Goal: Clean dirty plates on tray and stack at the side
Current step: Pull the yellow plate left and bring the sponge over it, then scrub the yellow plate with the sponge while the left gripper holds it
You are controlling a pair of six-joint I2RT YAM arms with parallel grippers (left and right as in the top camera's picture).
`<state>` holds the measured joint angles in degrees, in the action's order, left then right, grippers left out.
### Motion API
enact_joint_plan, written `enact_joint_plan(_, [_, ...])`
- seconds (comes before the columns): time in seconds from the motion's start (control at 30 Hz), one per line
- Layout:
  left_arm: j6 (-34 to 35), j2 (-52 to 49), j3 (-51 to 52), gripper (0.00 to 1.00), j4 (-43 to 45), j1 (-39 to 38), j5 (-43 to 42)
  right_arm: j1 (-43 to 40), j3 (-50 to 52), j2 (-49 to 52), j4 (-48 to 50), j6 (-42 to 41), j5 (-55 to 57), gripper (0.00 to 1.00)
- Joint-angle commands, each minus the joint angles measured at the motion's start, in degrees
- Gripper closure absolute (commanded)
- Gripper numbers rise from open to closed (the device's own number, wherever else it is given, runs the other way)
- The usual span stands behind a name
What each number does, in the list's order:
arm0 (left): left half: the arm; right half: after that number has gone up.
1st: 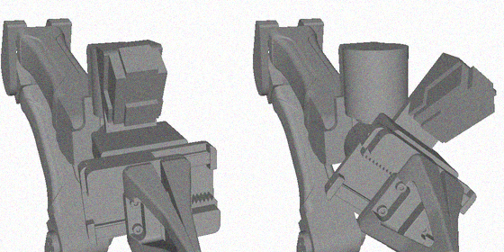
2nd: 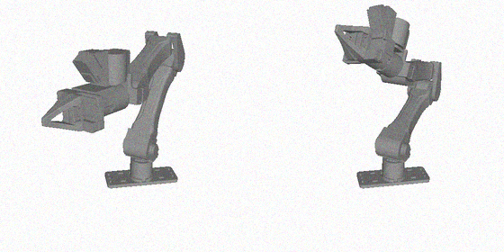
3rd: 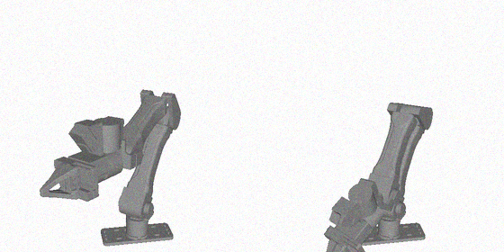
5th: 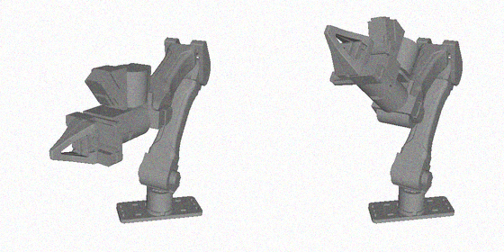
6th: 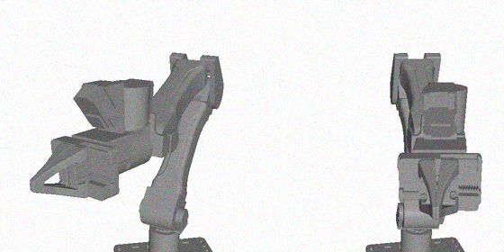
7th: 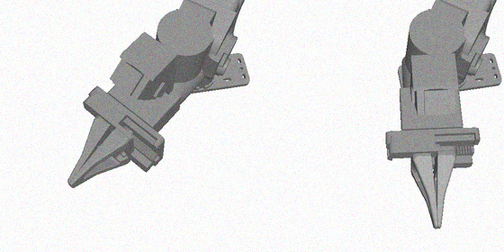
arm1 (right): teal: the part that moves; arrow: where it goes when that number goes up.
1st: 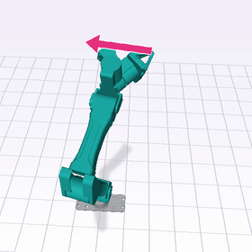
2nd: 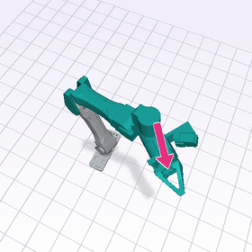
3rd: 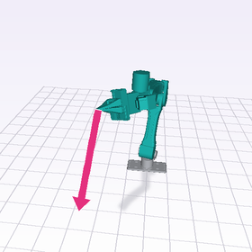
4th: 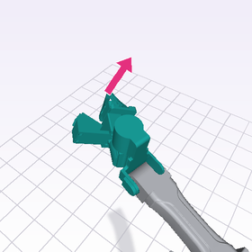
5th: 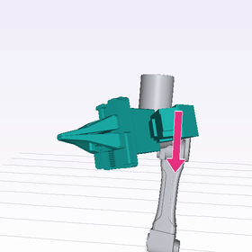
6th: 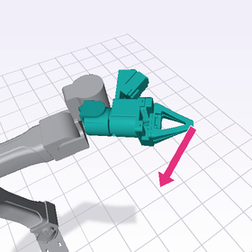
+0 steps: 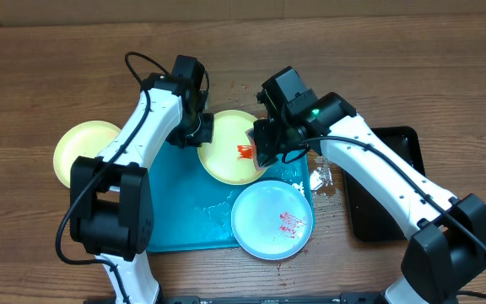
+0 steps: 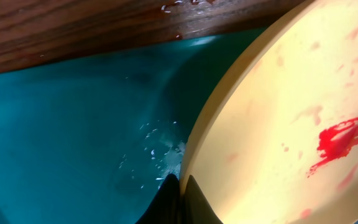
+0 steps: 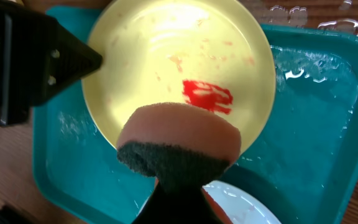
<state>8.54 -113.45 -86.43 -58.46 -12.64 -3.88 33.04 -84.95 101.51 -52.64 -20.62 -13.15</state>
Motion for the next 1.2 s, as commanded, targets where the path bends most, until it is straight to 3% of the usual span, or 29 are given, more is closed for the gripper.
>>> enact_joint_plan(0.0, [-2.19,-2.99,1.05,0.95,0.26,0.24,-3.69,-0.15,-0.17,-1.44,1.27,-2.84,-0.68,0.96])
enact_joint_plan(0.3, [-2.08,-10.6,1.11,0.95,0.66,0.24,-3.67,0.13,-0.13,2.36,2.69,-5.03,-0.72,0.96])
enact_joint_plan(0.7, [-1.68,-10.51,1.11,0.96,1.11,0.24,-3.65,2.19,-0.11,11.41,8.48,-9.42,-1.22,0.96])
enact_joint_plan(1.03, [-1.64,-10.51,1.11,0.95,1.05,0.26,-3.67,4.94,-0.11,22.58,15.56,-11.89,-10.75,0.96])
enact_joint_plan(1.1, [-1.64,-10.51,1.11,0.96,1.03,0.26,-3.65,5.2,-0.11,22.82,16.65,-14.53,-7.43,0.96])
enact_joint_plan(1.17, [-1.2,-10.51,1.11,0.96,0.79,0.26,-3.65,3.72,-0.13,22.82,11.08,-19.12,2.01,0.96])
